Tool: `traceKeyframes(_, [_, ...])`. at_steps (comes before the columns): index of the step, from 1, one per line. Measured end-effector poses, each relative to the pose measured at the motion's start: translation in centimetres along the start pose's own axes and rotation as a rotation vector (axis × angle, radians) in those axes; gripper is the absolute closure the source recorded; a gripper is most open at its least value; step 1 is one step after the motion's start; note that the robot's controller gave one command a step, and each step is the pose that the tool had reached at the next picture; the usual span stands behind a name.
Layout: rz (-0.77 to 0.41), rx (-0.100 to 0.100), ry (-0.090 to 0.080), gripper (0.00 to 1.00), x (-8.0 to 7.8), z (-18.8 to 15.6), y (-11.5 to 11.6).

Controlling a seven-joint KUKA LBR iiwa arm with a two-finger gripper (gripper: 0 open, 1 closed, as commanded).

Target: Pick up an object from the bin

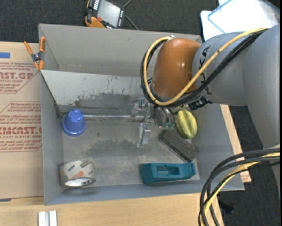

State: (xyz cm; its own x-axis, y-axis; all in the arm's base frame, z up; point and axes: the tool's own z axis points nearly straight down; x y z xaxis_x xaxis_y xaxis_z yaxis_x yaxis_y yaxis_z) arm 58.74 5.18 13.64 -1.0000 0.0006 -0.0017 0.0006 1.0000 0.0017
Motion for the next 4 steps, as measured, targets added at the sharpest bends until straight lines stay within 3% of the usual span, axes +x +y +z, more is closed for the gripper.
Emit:
traceKeyframes(1, [0.000, 0.000, 0.000, 0.00, 0.0, 0.0, 0.0])
traceKeyframes(2, [0.025, 0.002, 0.003, 0.00, 2.0, 4.3, -5.5])
traceKeyframes(3, [0.003, -0.003, -0.010, 0.00, 0.2, 5.7, -4.0])
traceKeyframes(4, [-0.020, -0.003, -0.010, 0.00, 0.3, 5.8, -4.5])
